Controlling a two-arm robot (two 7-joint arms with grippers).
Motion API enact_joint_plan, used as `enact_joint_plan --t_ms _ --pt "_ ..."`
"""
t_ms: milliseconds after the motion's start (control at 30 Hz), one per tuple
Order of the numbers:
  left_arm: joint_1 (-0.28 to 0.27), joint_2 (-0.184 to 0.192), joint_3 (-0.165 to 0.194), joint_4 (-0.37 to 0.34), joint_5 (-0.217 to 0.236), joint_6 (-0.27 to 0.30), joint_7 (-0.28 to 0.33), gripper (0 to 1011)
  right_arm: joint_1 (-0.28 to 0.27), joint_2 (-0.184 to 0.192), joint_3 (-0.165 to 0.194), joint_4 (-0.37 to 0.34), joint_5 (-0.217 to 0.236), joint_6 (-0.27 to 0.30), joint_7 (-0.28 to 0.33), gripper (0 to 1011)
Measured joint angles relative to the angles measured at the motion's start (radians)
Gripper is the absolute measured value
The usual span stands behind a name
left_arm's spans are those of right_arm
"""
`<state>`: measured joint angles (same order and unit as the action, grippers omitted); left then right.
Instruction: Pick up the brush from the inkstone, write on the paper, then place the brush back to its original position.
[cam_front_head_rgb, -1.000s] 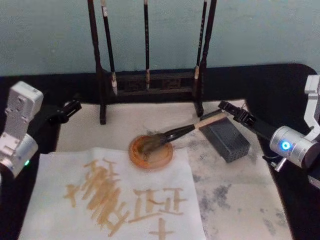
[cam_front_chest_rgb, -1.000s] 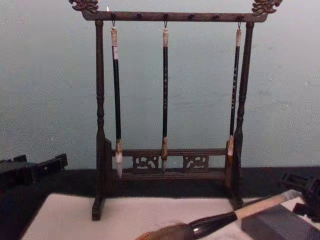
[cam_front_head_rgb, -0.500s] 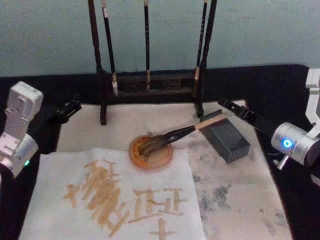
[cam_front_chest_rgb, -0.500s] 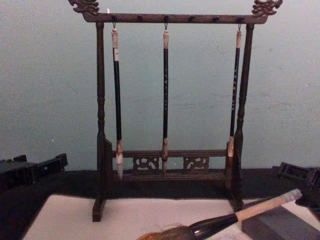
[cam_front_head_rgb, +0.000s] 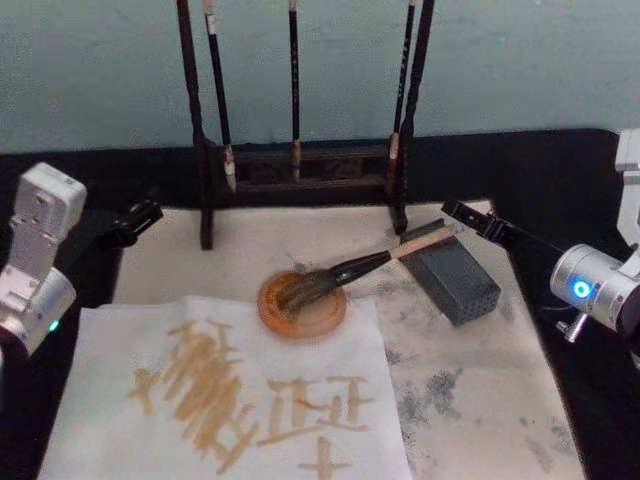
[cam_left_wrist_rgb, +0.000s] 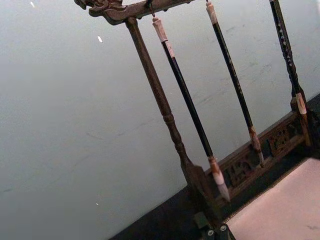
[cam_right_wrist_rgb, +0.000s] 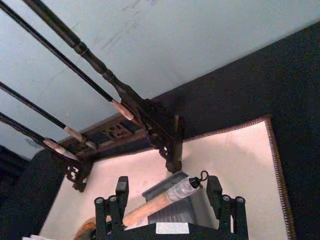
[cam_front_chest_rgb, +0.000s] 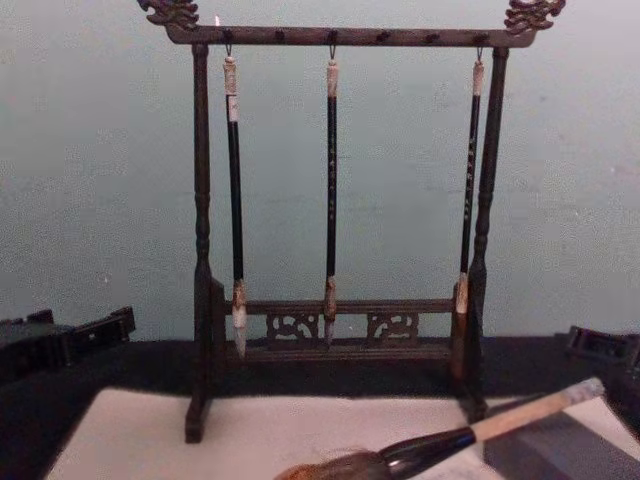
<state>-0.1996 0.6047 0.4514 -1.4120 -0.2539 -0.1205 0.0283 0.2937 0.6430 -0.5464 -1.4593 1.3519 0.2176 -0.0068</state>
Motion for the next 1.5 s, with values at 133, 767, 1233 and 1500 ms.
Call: enact_joint_plan --t_ms 133,767,1233,1500 --pt "0.0 0.0 0.0 0.0 0.0 0.0 0.0 1002 -0.017 0.017 0.001 -0.038 -0.048 -0.016 -0.018 1003" --pt "0.0 0.0 0.0 0.0 0.0 0.0 0.0 1002 -0.122 0.081 0.015 -0.187 -0.266 -0.156 -0.032 1002" --pt "0.0 0.0 0.0 0.0 0.0 0.0 0.0 1002 -0.171 0.103 -0.004 -0.244 -0.48 -0.263 -0.037 1003" --pt "0.0 0.0 0.0 0.0 0.0 0.0 0.0 1002 -0.19 0.112 -0.026 -0.275 -0.573 -0.299 0.002 1003"
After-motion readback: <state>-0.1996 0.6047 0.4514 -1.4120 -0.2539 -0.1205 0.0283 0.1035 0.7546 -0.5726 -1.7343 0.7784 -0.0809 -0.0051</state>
